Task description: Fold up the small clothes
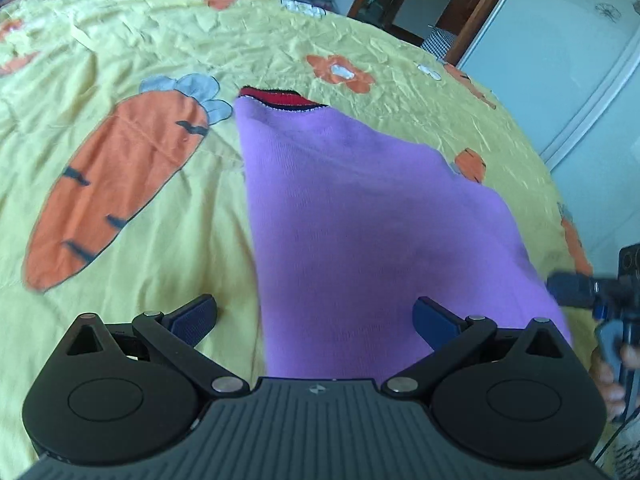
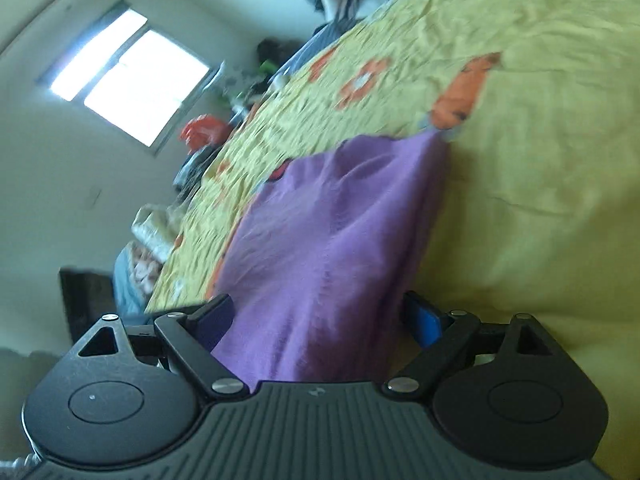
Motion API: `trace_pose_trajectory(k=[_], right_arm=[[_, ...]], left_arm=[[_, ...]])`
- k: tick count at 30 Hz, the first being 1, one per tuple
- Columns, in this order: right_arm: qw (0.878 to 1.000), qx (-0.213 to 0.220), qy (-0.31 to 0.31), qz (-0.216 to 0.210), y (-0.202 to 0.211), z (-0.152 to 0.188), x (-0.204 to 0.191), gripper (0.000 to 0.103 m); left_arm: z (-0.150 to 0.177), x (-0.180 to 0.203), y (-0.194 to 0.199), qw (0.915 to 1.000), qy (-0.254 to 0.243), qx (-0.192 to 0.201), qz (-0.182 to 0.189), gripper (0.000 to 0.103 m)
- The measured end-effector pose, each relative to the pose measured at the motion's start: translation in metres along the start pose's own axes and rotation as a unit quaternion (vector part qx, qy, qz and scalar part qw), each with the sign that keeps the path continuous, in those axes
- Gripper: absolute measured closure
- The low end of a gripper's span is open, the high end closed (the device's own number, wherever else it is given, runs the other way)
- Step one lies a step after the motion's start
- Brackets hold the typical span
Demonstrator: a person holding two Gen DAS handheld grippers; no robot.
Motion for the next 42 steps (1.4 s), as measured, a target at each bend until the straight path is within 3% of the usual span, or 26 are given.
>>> trace_pose_trajectory(k=[10,18,22,26,28,29,30,31,34,37,42], right_arm=[[0.999,-0.024,0.04,0.027,-0.024,0.005,-0.017,0.011],[0.996,0.003,0.068,0.053,-0.023,0.016,-0.024,0.01],[0.99,0.003,0.107,0.097,-0.031,0.023,-0.035,0.009],[0.988,-0.006,0.095,0.118,-0.035,0.018,-0.038,0.008],[0.987,-0.005,0.096,0.131,-0.037,0.018,-0.039,0.014],[0.983,-0.007,0.106,0.15,-0.037,0.018,-0.039,0.039],[0.979,-0.007,0.111,0.172,-0.037,0.018,-0.039,0.062],[0.979,-0.004,0.106,0.172,-0.037,0.018,-0.039,0.066],[0.972,-0.007,0.137,0.192,-0.042,0.019,-0.053,0.078],[0.959,-0.011,0.19,0.209,-0.05,0.02,-0.078,0.079],[0.956,-0.009,0.226,0.189,-0.056,0.011,-0.109,0.08]], left_arm=[[-0.015,0.019,-0.017,0.9992,-0.04,0.0,-0.003,0.0],[-0.015,0.023,-0.02,0.9986,-0.051,0.012,0.005,0.0],[-0.015,0.023,-0.019,0.9989,-0.044,0.013,0.009,0.0],[-0.015,0.015,-0.016,0.9989,0.01,0.016,0.044,0.0],[-0.019,0.01,-0.017,0.9966,0.036,0.012,0.074,0.002],[-0.02,0.008,-0.018,0.9947,0.045,0.01,0.092,0.004],[-0.021,0.008,-0.018,0.9937,0.044,0.011,0.102,0.018],[-0.021,0.008,-0.019,0.9942,0.035,0.01,0.101,0.055],[-0.02,0.005,-0.019,0.9927,0.04,0.006,0.113,0.067],[-0.02,0.01,-0.005,0.9949,0.002,0.042,0.092,0.073],[-0.025,0.018,0.018,0.9935,-0.039,0.081,0.07,0.078]])
Point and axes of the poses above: each gripper's, at about its wrist camera, not at the fingertips, and y roughly against the way its jaws point, x to its right, z to its underside, the point moved 5 cm from there along -y, roughly the way its jaws point, and after that the axes turned 11 degrees about -z, right-handed, at the moved point
